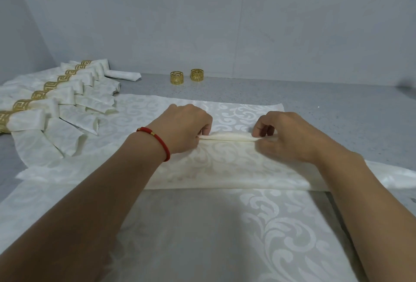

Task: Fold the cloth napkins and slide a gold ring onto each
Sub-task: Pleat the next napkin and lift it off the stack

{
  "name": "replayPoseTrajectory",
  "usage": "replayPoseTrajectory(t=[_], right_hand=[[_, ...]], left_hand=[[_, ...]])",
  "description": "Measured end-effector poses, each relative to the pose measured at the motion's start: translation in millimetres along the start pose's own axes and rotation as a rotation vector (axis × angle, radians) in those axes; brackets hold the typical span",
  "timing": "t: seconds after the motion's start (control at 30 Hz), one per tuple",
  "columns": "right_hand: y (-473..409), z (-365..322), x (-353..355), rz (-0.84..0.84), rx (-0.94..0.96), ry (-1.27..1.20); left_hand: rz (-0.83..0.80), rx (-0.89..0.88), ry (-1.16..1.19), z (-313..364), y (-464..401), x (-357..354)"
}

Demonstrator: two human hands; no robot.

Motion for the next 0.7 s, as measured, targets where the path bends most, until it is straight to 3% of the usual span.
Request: replayPoseTrajectory(t=[0.13,0.37,0.53,0.7], right_hand=[[-1.1,0.0,4.1,0.076,0.074,0.001],[-2.5,1.5,-4.8,0.005,0.027,-0.050],[3.8,-1.0,-1.4,-0.013,-0.010,-0.119],[4.8,-4.3,-0.5,-0.026,0.085,-0.149]], left_hand=[[-0.029,0.037,0.172,-6.3,0.3,3.6],[-0.058,0.071,0.147,-8.4,-2.8,-5.0],[0.003,0.027,0.025,2.4,4.9,6.4],[0.071,-0.059,-0.188,23.9,19.1,6.9]])
Point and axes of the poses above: each hand's wrist, its own y-axis away from the middle knuckle, its own x-axis out of the back of the hand, z = x × y, the point moved 8 cm from there along -y, towards the middle knuckle, and after that the axes turned 14 degrees about x, right-handed, at the moved point
